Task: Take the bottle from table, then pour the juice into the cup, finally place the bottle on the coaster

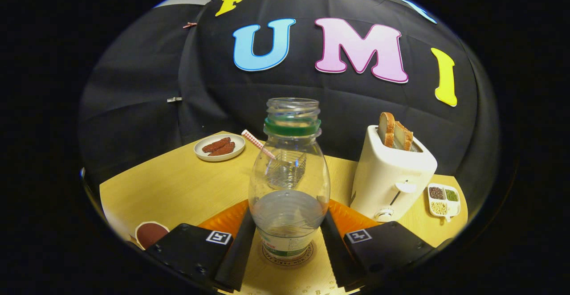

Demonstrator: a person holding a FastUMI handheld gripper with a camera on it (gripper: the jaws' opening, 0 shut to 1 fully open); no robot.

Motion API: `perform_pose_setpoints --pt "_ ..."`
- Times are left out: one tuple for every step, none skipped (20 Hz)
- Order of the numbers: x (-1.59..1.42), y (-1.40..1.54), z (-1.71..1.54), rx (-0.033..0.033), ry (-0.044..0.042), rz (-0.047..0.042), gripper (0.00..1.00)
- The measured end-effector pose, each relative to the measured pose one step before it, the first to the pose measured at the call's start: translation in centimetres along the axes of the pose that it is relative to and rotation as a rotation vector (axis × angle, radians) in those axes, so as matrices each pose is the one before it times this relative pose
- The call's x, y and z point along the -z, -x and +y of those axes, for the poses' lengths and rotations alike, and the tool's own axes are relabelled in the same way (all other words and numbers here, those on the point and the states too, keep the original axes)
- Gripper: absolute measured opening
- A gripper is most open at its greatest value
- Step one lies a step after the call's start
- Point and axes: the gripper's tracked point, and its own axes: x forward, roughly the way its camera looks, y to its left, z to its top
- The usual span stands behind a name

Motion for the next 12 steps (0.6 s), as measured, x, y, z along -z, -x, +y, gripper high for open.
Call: perform_pose_setpoints --pt "0.336 -0.002 0.017 0.0012 0.0102 0.00645 0.78" --pt "0.24 -0.02 0.091 -0.00092 0.00888 0.00622 0.78" --pt "0.201 -0.068 0.042 -0.0007 0.0078 0.00387 0.79" --pt "0.013 -0.083 -0.004 -0.00096 0.00555 0.00023 0.79" --pt "0.004 -0.119 -0.042 -0.00045 0.00418 -0.00359 0.8" --pt "0.066 0.098 0.029 -0.00348 0.00436 -0.00191 0.79" --pt "-0.033 -0.065 0.048 0.00062 0.00186 -0.0006 0.79" --pt "-0.038 0.031 -0.161 0.003 -0.00174 0.00046 0.79" --pt "0.162 0.037 -0.132 -0.00066 -0.0071 0.00174 0.79" --pt "0.08 -0.024 -0.111 0.00064 -0.00737 0.00529 0.79" --pt "0.153 0.098 0.096 -0.00694 -0.01073 0.00577 0.8" --pt "0.129 0.119 0.028 -0.00194 -0.01028 0.00766 0.8"
